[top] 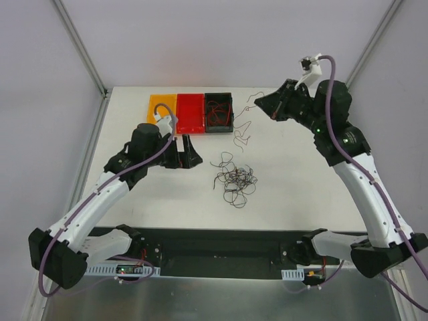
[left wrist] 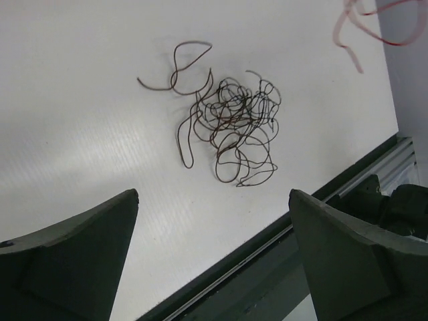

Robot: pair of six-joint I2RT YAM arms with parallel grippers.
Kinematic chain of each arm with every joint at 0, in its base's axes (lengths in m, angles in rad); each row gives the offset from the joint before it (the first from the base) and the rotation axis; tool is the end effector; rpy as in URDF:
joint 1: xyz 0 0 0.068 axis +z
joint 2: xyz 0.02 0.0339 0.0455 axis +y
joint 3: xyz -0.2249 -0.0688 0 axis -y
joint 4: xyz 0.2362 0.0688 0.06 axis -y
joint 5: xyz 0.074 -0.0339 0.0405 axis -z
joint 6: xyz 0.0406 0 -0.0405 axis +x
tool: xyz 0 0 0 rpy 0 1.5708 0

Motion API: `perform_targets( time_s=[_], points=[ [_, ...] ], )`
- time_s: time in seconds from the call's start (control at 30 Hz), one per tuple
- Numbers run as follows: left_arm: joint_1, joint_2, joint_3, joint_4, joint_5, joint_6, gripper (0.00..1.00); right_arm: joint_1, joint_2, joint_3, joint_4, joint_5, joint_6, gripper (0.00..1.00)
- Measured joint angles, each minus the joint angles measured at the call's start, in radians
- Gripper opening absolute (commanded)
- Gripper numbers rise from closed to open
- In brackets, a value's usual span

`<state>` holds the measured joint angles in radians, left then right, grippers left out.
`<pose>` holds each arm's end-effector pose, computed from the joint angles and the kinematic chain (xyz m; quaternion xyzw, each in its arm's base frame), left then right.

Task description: Untangle the cables

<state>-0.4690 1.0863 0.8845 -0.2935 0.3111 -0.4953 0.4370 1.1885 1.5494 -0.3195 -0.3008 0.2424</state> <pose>0.2243 -0.1276 0.2704 0.0682 0.8495 -0.3525 0.3866 0.2201 0.1161 0.4664 -0.1741 0.6708 0.3355 0.6381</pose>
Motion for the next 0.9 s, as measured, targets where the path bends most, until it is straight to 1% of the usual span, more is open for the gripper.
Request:
perform_targets(
  time_s=[0.1,0.23,0.37,0.5,0.73,0.9],
  points=[
    [0.012,-0.053,0.104,-0.060,-0.016,0.051,0.96,0.001,0.031,-0.065,0.003,0.014,-0.001,0.00],
    [0.019,-0.057,0.247,-0.087,-0.078,0.116,0.98,0.013,0.064,-0.084,0.052,0.033,-0.019,0.00],
    [0.026,-0.035,0.381,-0.111,-0.144,0.172,0.98,0.029,0.113,-0.084,0.140,0.057,-0.047,0.00],
    [0.026,0.006,0.478,-0.109,-0.179,0.225,0.98,0.032,0.223,-0.023,0.192,0.081,-0.074,0.00],
    [0.026,0.030,0.480,-0.109,-0.306,0.327,0.99,0.032,0.413,0.108,0.213,0.128,-0.121,0.01],
    [0.026,-0.006,0.362,-0.094,-0.354,0.373,0.99,0.032,0.531,0.207,0.217,0.134,-0.138,0.00]
  ],
)
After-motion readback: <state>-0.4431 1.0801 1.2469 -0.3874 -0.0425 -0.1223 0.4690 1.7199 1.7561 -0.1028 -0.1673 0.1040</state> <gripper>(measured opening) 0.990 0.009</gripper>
